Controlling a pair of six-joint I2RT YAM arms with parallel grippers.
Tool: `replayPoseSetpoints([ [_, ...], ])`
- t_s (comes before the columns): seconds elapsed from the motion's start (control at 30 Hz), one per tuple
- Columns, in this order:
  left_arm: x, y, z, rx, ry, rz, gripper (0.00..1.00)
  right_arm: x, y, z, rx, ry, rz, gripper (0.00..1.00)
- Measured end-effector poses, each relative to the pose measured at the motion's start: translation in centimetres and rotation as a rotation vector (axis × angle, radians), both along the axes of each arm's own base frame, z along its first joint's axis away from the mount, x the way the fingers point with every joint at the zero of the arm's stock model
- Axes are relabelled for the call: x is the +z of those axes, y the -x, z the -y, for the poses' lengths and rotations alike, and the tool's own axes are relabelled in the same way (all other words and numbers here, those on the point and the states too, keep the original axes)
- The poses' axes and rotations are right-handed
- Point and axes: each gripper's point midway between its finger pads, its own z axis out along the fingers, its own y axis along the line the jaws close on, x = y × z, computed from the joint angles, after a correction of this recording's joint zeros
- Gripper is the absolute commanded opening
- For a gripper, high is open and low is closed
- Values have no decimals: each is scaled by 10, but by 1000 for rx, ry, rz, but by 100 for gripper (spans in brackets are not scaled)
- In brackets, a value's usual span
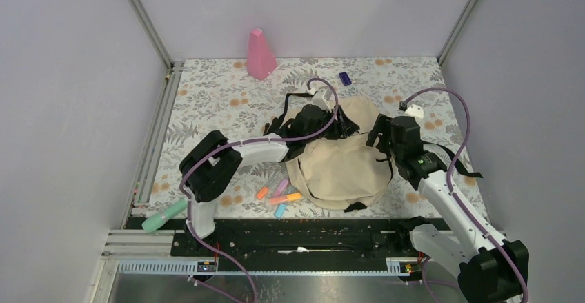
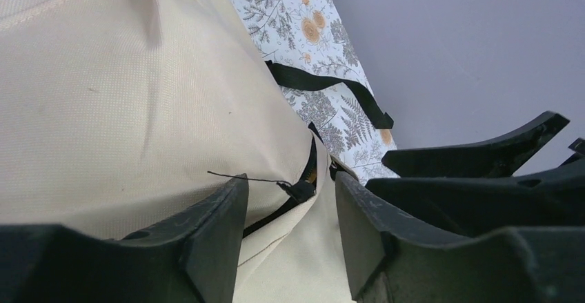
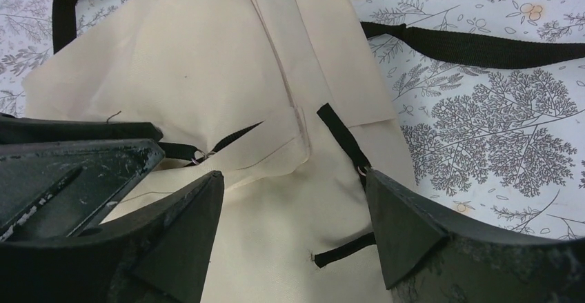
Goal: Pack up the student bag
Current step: Unzip the student bag at the center of the board.
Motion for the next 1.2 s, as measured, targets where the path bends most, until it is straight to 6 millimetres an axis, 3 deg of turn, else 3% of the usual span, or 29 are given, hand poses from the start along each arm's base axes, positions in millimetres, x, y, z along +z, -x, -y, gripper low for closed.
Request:
replayPoseSetpoints([
  [0.07,-1,-2,2,1,0,-3,35,-3,1,0,-2,0,-6,82],
  [0.13,-4,-4,4,4,-4,-7,18,-3,0,0,-2,-1,-6,83],
  [0.27,-8,-7,6,9,-17,-6,0,-4,-3,-2,-4,-10,-3,84],
  [0.57,-7,-8,5,15,-9,4,0,-27,-16,-11,-62,-124,-4,76],
  [0.7,-18,-4,1,16,-20,-8,0,-41,-15,-14,-125,-220,8,73],
  [0.87,-26,0,-2,18,-14,-22,0,-40,-22,-19,-189,-346,51,70],
  [0.93,-27,1,-2,19,-10,-23,0,-36,-27,-22,-198,-378,69,62],
  [1.07,-31,3,-4,20,-11,-28,0,-47,-30,-23,-212,-384,41,26],
  [1.2,-32,3,-7,29,-8,-20,0,-51,-30,-24,-219,-390,26,0],
])
